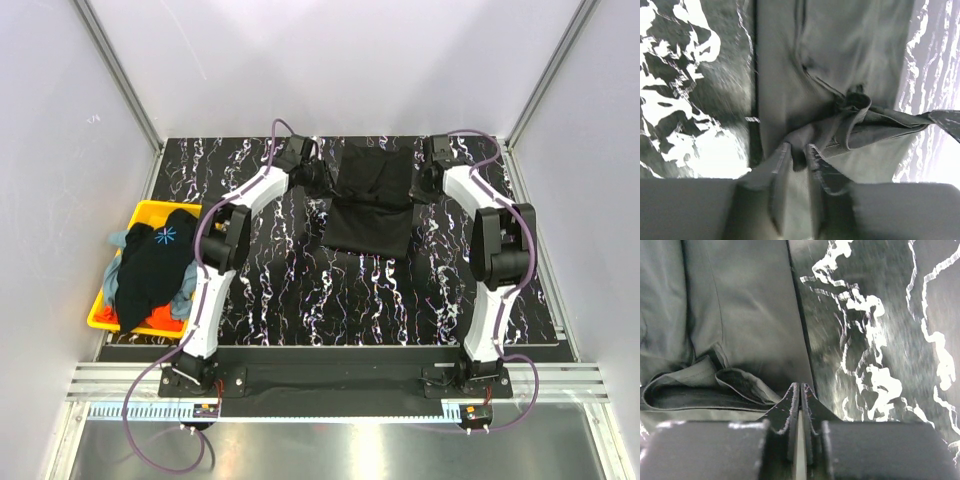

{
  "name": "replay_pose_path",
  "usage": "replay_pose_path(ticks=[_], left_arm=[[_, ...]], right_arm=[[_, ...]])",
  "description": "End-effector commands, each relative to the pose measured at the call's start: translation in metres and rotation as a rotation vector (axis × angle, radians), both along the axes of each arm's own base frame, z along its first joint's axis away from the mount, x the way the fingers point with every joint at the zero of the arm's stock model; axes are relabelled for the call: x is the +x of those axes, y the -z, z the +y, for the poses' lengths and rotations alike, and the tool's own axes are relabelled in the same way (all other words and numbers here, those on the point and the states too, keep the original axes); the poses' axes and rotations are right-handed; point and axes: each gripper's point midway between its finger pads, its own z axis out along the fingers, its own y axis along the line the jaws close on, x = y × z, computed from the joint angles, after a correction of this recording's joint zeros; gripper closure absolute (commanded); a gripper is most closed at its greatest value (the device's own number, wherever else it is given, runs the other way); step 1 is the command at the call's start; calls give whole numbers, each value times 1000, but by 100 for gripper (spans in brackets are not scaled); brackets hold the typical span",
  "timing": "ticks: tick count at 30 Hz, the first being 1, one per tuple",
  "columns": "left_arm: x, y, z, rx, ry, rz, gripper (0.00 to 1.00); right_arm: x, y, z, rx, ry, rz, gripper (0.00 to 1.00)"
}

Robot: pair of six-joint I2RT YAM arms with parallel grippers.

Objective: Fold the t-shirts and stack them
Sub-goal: Fold the tshirt

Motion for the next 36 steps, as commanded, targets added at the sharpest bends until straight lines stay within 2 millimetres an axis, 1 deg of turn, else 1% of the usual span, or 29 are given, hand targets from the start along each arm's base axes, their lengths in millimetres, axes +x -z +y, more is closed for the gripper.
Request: replay_pose_path(ticks=[1,3,4,5,6,7,8,9,10,11,12,13,14,15,16,17,18,19,21,22,23,24,25,26,27,29,30,34,36], left_arm=[[25,-20,-4,-71,16,-62,67],[30,-31,-1,-86,42,-97,59],[35,-44,8,-90,32,-120,55],[36,-50,13,-85,38,-141,50],[35,-73,19,-88,35,-178,48],[30,-67,32,-67,20,-160,46],[24,-70,39,-42,17,-170,43],[19,-88,48,-12,-14,-207,42],[2,-67,55,19,-14,-154,41],[-7,-63,58,32,-15,-141,41],[-18,-71,61,33,-17,-141,41],[-36,-49,65,51,-10,-84,41],[-46,-44,65,62,-1,-72,41],[-55,-45,60,62,19,-79,41],[-69,-29,60,72,35,-42,41],[-75,-25,58,68,49,-35,41],[-85,-19,51,54,77,-24,41],[-88,-16,48,51,90,-25,41],[-96,-6,40,47,119,-17,41],[-99,-3,37,45,131,-11,41],[-100,-1,33,22,148,-13,41],[-105,5,31,11,157,-1,41],[-107,6,29,-4,153,3,41],[-104,4,27,-17,148,-25,41],[-106,9,30,-10,145,-18,41],[-105,18,33,20,136,-14,41],[-104,20,34,28,137,-13,41],[-108,33,35,41,141,11,41],[-106,37,34,39,144,6,41]], right_arm=[[29,-16,-1,-1,-35,-71,88],[33,-20,-5,7,-40,-75,80],[38,-32,-3,23,-51,-91,75],[37,-37,-2,31,-60,-86,65],[26,-38,-3,30,-59,-42,62],[21,-46,1,52,-69,-38,59],[13,-46,3,68,-78,-15,54],[1,-45,10,103,-100,11,52],[-17,-40,11,116,-107,40,50],[-27,-38,12,128,-114,56,49],[-38,-35,16,150,-126,74,48],[-57,-30,16,162,-129,104,48],[-64,-29,17,170,-136,110,48],[-73,-27,18,183,-140,121,47],[-87,-23,19,190,-145,142,47],[-90,-23,20,196,-154,139,48],[-96,-21,22,211,-168,144,48],[-104,-16,23,222,-175,159,48],[-108,-15,33,273,-210,150,48],[-114,-9,35,288,-216,165,48],[-111,-7,38,304,-221,154,48],[-116,5,37,307,-214,184,48],[-117,9,38,308,-214,198,48],[-118,13,39,318,-222,208,48],[-121,19,40,320,-222,226,48],[-121,22,39,319,-224,223,48],[-124,25,40,323,-223,230,48],[-123,31,36,310,-211,232,49],[-122,35,39,321,-221,235,49]])
